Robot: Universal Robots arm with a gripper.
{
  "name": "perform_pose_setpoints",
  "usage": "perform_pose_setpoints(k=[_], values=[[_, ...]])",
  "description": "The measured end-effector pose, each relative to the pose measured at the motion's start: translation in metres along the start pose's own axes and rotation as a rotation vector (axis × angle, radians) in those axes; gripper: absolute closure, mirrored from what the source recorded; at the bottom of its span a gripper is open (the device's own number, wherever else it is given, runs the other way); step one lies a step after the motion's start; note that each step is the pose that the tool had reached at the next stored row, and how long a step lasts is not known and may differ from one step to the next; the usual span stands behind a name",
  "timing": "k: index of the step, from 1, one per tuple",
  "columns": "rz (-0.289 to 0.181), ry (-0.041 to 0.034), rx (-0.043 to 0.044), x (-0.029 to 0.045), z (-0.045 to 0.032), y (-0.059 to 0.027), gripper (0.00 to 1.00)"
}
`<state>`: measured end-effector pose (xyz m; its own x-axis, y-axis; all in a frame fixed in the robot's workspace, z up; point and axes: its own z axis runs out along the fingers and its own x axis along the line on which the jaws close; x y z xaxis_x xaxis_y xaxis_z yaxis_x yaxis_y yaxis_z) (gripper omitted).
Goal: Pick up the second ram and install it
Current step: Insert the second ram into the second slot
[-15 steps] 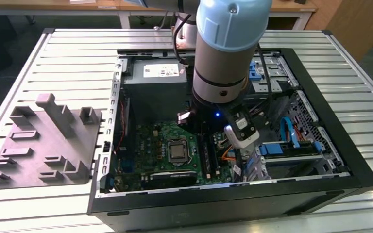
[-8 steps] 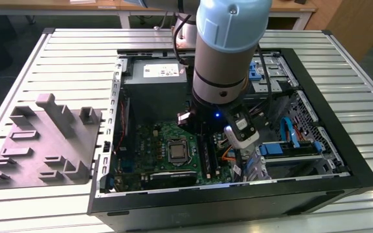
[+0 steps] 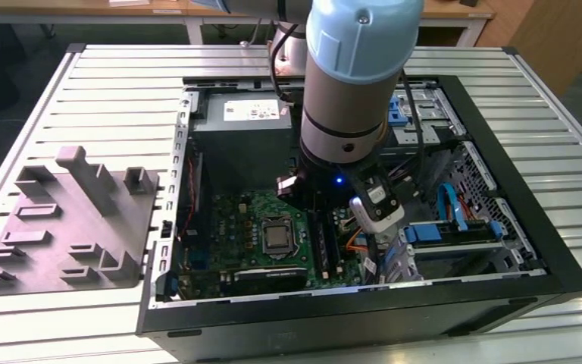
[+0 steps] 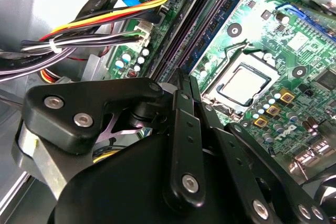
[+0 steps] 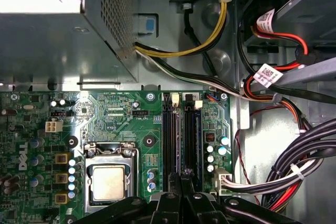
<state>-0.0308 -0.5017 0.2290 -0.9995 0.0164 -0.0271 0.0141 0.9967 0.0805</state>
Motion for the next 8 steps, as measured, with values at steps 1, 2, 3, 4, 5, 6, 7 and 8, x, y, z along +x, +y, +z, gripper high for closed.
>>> perform_pose_setpoints(k=[1,2,3,4,5,6,7,8], values=[[0.0,0.0001,0.0001,0.0,0.0,0.0,0.88],[0.0,0.0001,0.0002,0.0,-0.0001,-0.0001,0.88],[0.0,0.0001,0.0002,0.0,-0.0001,-0.0002,0.88],[0.0,0.0001,0.0001,0.0,0.0,-0.0002,0.88],[0.0,0.0001,0.0,0.0,0.0,-0.0003,0.88],[0.0,0.0001,0.0001,0.0,0.0001,-0.0004,0.88],[0.0,0.0001,0.0001,0.0,0.0002,-0.0004,0.88],[0.0,0.0001,0.0002,0.0,0.0002,-0.0004,0.88]])
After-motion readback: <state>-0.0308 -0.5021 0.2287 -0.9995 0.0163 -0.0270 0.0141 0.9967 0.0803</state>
